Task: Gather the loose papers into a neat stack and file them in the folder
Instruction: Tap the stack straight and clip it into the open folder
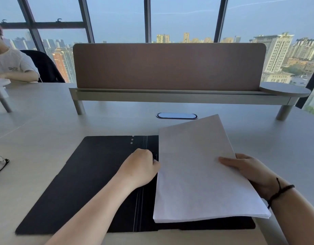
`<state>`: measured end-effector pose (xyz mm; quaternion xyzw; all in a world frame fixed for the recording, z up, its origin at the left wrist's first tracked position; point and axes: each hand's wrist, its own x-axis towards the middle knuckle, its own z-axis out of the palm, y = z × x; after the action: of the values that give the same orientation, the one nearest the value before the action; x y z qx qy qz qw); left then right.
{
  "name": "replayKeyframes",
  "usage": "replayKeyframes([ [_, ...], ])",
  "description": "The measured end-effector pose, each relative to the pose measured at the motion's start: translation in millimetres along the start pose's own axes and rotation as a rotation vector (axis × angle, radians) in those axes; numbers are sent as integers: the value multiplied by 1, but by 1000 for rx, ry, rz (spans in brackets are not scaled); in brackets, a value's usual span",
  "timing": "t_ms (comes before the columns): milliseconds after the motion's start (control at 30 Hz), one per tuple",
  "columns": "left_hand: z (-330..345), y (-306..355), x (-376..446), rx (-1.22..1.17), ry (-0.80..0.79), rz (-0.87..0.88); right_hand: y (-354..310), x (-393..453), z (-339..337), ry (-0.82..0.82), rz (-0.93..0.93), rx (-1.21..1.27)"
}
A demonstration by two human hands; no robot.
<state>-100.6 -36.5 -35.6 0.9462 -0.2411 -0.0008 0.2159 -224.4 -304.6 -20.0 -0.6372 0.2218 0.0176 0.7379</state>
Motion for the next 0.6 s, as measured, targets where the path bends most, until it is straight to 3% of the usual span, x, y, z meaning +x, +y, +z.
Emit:
replayKeyframes([
  [133,-7,-15,1,-326,-98,-94,3,2,-2,-20,7,26],
  [600,-6,-15,-4,-314,-68,-42,5,12,15,-44,-57,-159],
])
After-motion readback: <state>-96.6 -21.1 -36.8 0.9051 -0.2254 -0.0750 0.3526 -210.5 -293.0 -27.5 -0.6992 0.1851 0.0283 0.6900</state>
